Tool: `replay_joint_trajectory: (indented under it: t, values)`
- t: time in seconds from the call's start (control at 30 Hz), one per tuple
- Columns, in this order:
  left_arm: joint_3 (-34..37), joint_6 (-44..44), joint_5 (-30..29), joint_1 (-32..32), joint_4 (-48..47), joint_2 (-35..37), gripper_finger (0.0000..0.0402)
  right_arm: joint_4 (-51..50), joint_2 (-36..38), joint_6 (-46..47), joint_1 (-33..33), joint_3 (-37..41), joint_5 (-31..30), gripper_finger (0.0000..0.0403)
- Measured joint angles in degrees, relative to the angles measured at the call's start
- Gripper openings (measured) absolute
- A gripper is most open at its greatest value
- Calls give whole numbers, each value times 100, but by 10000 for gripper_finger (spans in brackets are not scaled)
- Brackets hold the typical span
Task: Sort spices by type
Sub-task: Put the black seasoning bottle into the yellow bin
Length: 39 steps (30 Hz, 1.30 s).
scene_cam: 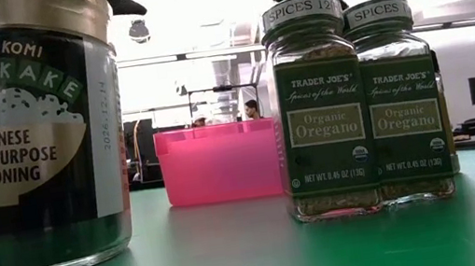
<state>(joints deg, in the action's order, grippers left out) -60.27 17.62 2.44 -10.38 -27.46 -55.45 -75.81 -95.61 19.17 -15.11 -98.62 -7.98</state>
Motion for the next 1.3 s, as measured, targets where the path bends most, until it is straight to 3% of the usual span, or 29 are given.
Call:
replay_joint_trajectory:
  t: [0.3, 0.57, 0.77, 0.93, 1.3]
  values:
    - [0, 62, -43, 256, -9, -75, 274, -218, 190, 296, 2099, 121, 34, 325]
    - [0, 67, -538, 254, -47, -80, 288, -480, 190, 659, 3195, 124, 159, 392]
    - [0, 238, -575, 256, -214, -80, 289, -247, 186, 736, 3901, 482, 216, 389]
    - [0, 251, -577, 254, -274, -80, 289, 368, 184, 740, 3996, 1153, 234, 399]
    - [0, 108, -654, 254, -405, -80, 289, 1077, 184, 893, 3434, 1943, 356, 399]
